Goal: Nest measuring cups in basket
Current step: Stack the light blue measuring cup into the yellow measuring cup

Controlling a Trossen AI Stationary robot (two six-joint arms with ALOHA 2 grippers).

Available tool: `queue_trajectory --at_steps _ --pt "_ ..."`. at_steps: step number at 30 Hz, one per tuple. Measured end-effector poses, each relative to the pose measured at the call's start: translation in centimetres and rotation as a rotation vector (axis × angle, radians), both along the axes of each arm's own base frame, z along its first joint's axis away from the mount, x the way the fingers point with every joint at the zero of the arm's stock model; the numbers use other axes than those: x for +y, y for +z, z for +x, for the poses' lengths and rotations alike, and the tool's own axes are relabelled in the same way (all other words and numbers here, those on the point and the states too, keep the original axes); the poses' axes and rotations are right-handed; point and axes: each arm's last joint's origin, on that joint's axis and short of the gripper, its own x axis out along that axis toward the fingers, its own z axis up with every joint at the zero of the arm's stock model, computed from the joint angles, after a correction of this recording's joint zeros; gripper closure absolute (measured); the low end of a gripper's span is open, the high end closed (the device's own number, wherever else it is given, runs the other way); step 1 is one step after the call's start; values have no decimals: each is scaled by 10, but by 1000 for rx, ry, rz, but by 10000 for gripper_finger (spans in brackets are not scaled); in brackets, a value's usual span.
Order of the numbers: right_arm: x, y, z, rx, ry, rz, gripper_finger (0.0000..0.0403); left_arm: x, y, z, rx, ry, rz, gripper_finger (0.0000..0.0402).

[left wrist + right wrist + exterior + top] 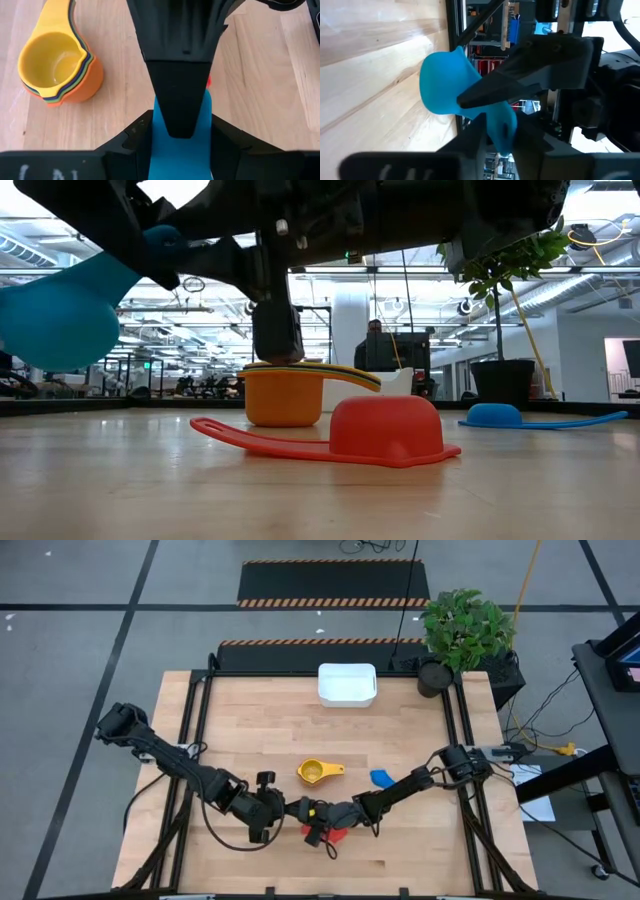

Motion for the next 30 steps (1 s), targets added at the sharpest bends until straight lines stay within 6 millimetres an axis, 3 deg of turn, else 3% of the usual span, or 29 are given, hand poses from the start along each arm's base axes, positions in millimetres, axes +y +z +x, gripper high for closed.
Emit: queue_trajectory --at_steps 5,10,18,23,30 --pt "0 0 0 -3 -2 24 394 0 0 0 -2 -2 16 254" --pt "-1 2 0 -6 -21 42 397 0 0 -1 -41 42 90 245" --pt "1 5 -3 -18 -103 32 402 -9 8 -3 -187 129 179 135" --pt "6 -2 -10 9 -198 -37 402 -6 30 -7 -251 135 143 90" --pt "13 1 -18 14 -366 -135 402 6 86 -21 -430 113 151 86"
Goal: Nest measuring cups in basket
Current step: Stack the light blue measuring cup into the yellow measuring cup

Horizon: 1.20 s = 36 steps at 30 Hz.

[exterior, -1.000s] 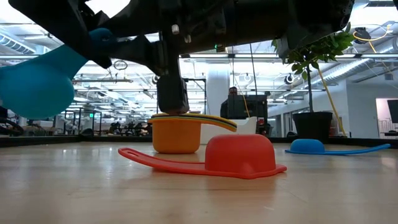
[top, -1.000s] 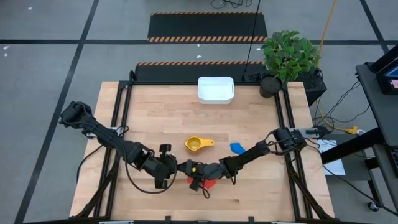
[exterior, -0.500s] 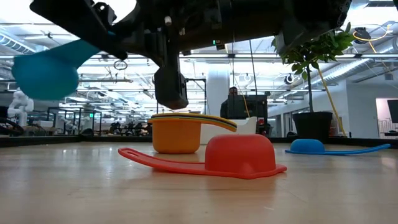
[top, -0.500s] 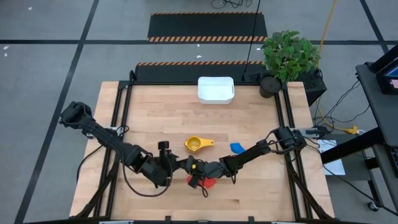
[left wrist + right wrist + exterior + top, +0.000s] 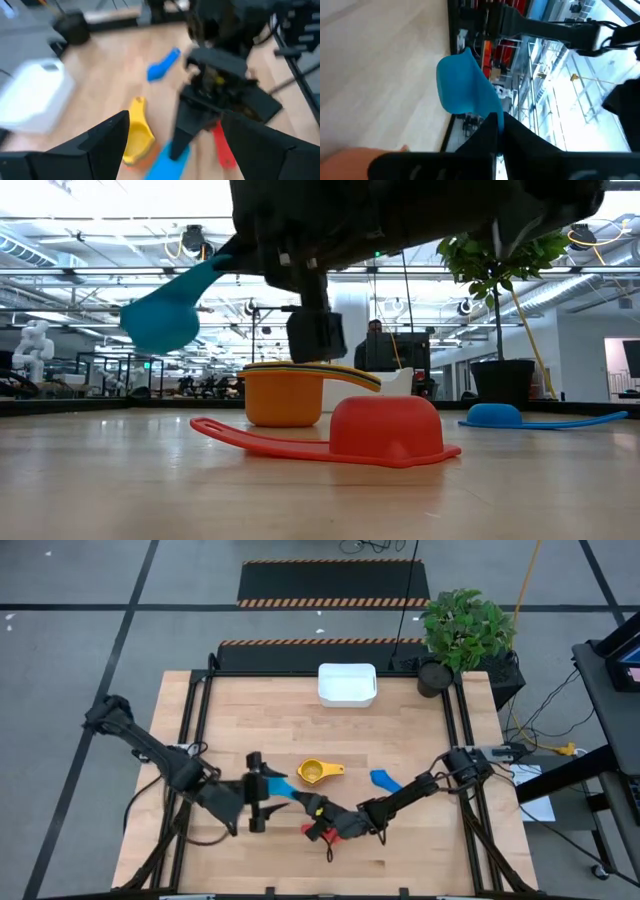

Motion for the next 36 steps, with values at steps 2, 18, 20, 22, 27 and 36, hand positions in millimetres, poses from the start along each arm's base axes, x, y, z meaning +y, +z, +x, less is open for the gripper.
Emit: queue_trajectory --at_steps 2,18,20,22,27,36 --pt "3 5 -2 -10 -3 0 403 6 10 -6 -36 -1 41 94" --pt "-33 91 -109 -213 50 216 403 22 34 -11 -187 90 31 164" --pt "-45 90 -121 -216 89 233 403 22 37 -10 -231 138 2 171" --pt "-59 87 -132 -205 158 241 403 21 39 -11 -259 172 -25 178" --pt "-90 74 -150 -146 437 257 403 21 40 -11 -277 199 -62 195" --pt "-111 56 -150 -105 413 305 403 19 35 -13 -236 179 -95 210"
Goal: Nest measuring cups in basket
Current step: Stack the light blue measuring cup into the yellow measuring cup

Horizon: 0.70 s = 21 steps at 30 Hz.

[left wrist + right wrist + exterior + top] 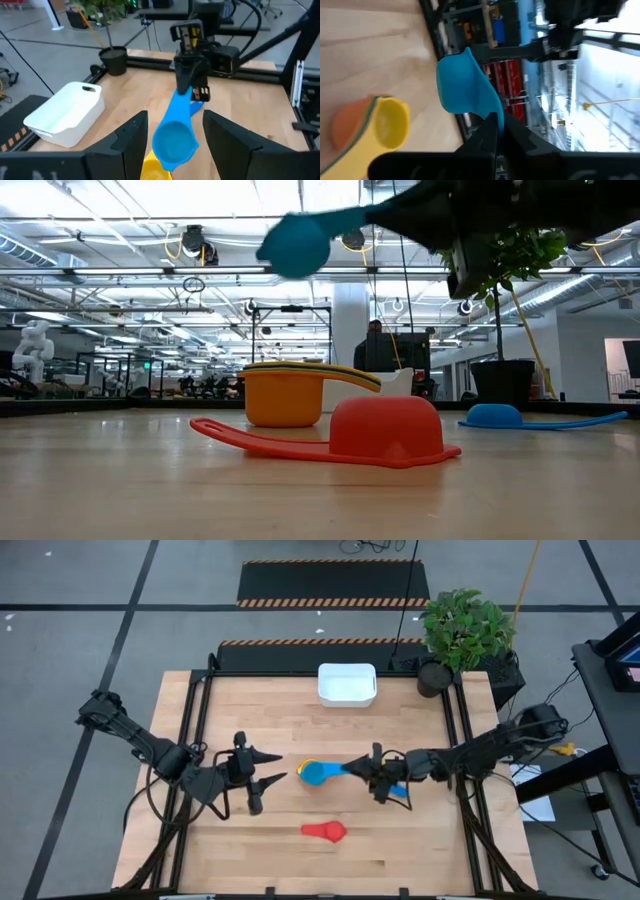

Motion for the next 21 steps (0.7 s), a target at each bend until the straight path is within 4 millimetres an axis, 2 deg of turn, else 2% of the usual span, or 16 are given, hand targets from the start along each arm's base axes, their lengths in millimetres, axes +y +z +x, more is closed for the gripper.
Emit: queue_trajectory --at_steps 10,21 --pt "-11 -27 19 1 13 34 403 -1 0 0 13 -15 38 210" --pt "-32 -40 22 97 -1 163 403 -1 0 0 15 -18 40 210"
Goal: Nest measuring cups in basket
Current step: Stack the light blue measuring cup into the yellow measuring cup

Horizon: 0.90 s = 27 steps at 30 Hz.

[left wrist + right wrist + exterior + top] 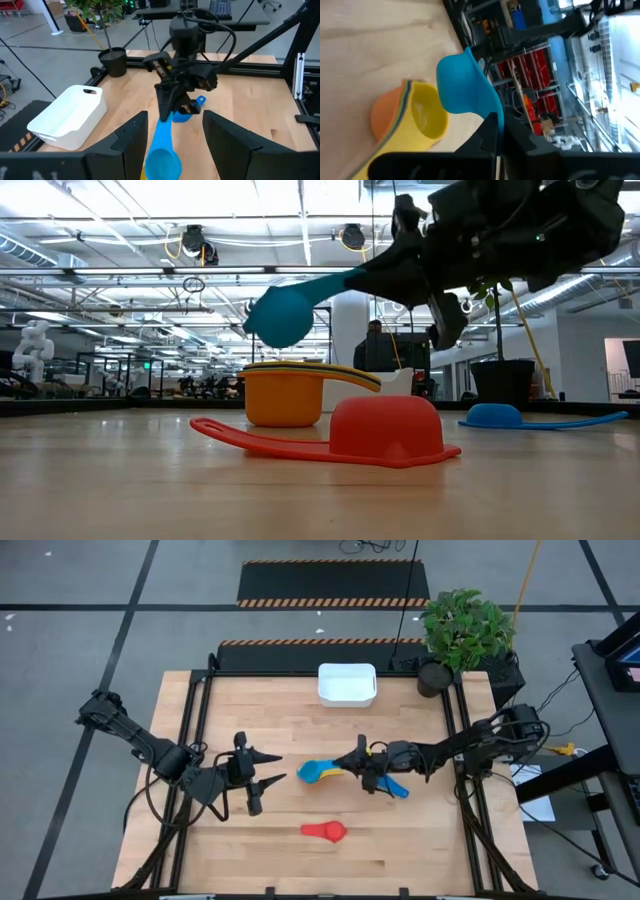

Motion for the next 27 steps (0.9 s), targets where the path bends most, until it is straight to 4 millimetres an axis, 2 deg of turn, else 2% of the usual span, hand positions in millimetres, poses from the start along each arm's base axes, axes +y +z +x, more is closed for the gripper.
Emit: queue_trajectory --at_steps 27 --pt "-12 -5 1 42 8 109 403 0 0 0 2 -3 9 210"
